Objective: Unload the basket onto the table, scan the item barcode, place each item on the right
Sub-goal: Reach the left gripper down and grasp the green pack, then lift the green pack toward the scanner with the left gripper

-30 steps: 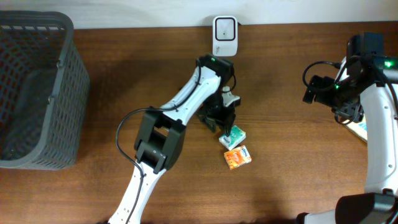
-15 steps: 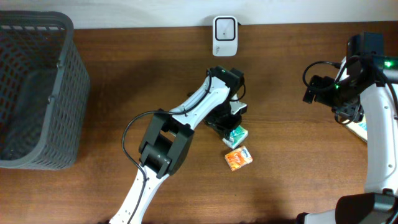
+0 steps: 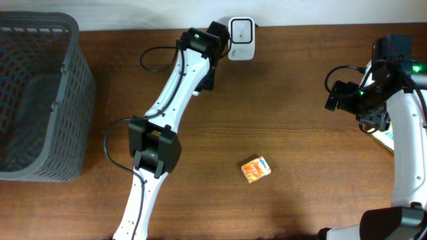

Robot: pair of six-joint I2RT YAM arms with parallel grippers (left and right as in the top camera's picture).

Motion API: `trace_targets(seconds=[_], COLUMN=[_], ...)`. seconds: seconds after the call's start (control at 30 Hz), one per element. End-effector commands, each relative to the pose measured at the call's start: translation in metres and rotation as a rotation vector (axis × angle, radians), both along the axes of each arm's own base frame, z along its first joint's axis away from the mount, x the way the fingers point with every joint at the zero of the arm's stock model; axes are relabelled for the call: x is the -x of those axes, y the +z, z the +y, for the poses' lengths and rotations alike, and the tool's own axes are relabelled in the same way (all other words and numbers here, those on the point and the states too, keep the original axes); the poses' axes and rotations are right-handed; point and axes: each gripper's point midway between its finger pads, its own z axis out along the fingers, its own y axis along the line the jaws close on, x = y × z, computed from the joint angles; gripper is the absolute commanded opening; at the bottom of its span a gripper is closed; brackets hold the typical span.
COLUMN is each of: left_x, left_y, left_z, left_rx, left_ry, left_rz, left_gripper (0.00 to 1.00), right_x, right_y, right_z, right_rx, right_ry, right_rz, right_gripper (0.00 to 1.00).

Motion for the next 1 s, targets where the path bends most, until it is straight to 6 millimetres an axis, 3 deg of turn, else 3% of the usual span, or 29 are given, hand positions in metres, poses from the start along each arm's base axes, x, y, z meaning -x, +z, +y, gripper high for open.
trace_targets(seconds=[0.0, 0.1, 0.23, 0.53, 0.57, 0.7, 0.97], left_x=[-0.007, -0.002, 0.015, 0.040, 0.041, 0.048, 0.065], left_y=[0.010, 0.000, -0.037, -0.072, -0.073, -0.072, -0.079], left_z=[0.021, 0.013, -0.014, -0.060, -0.063, -0.070, -0.085], left_rx=[-0.260, -0.332, -0.381, -0.363, -0.362, -0.366, -0.275], left_ry=[0.102, 0.071, -0.012, -0.111, -0.117, -0.139, -0.169], left_rz=[-0.166, -0.176, -0.115, -0.058, -0.060, -0.054, 0.049], left_gripper=[0.00, 0.00, 0.00, 0.00, 0.02, 0.32, 0.33], right_x=[0.001, 0.001, 0.001, 0.001, 0.001, 0.001, 0.001], right_y=[-0.001, -0.001, -0.001, -0.001, -0.001, -0.001, -0.001], right_z=[-0.003, -0.003, -0.003, -0.003, -0.003, -0.003, -0.003], right_rx=[0.017, 0.017, 0.017, 0.017, 0.017, 0.017, 0.017], right_ry=[0.004, 0.004, 0.004, 0.004, 0.004, 0.004, 0.004], right_rz=[0.005, 0.005, 0.005, 0.005, 0.005, 0.005, 0.005], right_gripper=[0.98, 0.98, 0.99, 0.98, 0.98, 0.98, 0.98])
